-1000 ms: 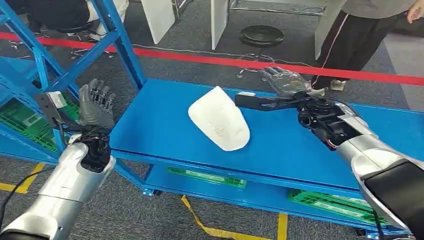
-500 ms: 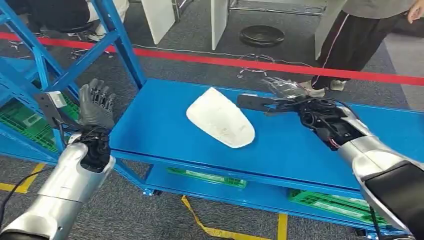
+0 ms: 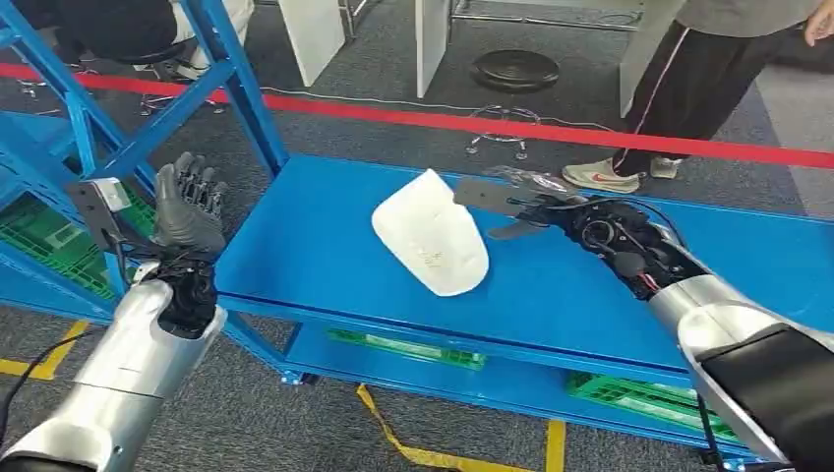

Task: Take the parts from the cabinet and place them on the table.

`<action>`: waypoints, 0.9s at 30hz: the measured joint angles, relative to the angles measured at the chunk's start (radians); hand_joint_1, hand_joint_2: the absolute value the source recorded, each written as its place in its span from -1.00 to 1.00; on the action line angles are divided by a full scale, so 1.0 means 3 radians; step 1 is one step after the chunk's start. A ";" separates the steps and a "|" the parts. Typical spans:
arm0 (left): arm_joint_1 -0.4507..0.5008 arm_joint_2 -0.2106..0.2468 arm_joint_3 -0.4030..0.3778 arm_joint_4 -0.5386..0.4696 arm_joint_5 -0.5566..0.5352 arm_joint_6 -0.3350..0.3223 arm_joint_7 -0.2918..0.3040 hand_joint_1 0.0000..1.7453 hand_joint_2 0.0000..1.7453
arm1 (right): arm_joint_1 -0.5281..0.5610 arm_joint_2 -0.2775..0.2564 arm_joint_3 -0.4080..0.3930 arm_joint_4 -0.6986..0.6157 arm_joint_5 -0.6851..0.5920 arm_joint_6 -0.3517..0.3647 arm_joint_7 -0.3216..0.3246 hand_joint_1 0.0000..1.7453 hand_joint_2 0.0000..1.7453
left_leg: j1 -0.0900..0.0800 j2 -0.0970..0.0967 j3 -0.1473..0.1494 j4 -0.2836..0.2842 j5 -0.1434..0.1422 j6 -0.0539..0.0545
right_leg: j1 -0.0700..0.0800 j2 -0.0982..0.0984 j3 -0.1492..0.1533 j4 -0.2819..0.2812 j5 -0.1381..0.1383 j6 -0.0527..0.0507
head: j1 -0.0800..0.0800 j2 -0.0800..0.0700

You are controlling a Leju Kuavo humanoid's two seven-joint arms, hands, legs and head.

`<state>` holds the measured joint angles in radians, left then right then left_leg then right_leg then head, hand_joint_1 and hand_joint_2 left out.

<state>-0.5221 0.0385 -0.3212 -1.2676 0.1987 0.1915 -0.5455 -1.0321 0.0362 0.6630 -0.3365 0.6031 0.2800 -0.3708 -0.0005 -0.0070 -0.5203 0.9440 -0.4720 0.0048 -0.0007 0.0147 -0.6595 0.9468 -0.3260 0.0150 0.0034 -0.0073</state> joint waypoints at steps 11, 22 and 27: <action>0.0065 0.0023 0.0010 -0.0057 -0.0009 0.0033 0.0045 -1.00 -1.00 | -0.0003 -0.0010 -0.0376 -0.0006 -0.0421 0.0062 0.0141 -1.00 1.00 | -0.0001 0.0000 0.0001 0.0000 0.0000 0.0000 | 0.0000 0.0001 0.0000 0.0000 0.0000 0.0000 | 0.0000 0.0000; 0.0088 0.0033 0.0011 -0.0086 -0.0010 0.0034 0.0045 -1.00 -1.00 | -0.0003 -0.0011 -0.0531 -0.0006 -0.0430 0.0066 0.0144 -1.00 1.00 | -0.0001 0.0000 0.0001 0.0000 0.0000 0.0000 | 0.0000 0.0001 0.0000 0.0000 0.0000 0.0000 | -0.0001 0.0000; 0.0091 0.0033 0.0011 -0.0103 -0.0011 0.0036 0.0045 -1.00 -1.00 | -0.0003 -0.0011 -0.0563 -0.0006 -0.0464 0.0066 0.0154 -1.00 1.00 | -0.0001 0.0000 0.0001 0.0000 0.0000 0.0000 | 0.0001 0.0001 0.0000 0.0000 0.0000 0.0000 | 0.0000 0.0000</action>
<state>-0.4947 0.0484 -0.3178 -1.2985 0.1953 0.2022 -0.5322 -1.0328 0.0328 0.4940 -0.3384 0.4638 0.2998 -0.3246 -0.0007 -0.0070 -0.5200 0.9440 -0.4720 0.0047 -0.0006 0.0149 -0.6596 0.9467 -0.3260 0.0149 0.0034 -0.0072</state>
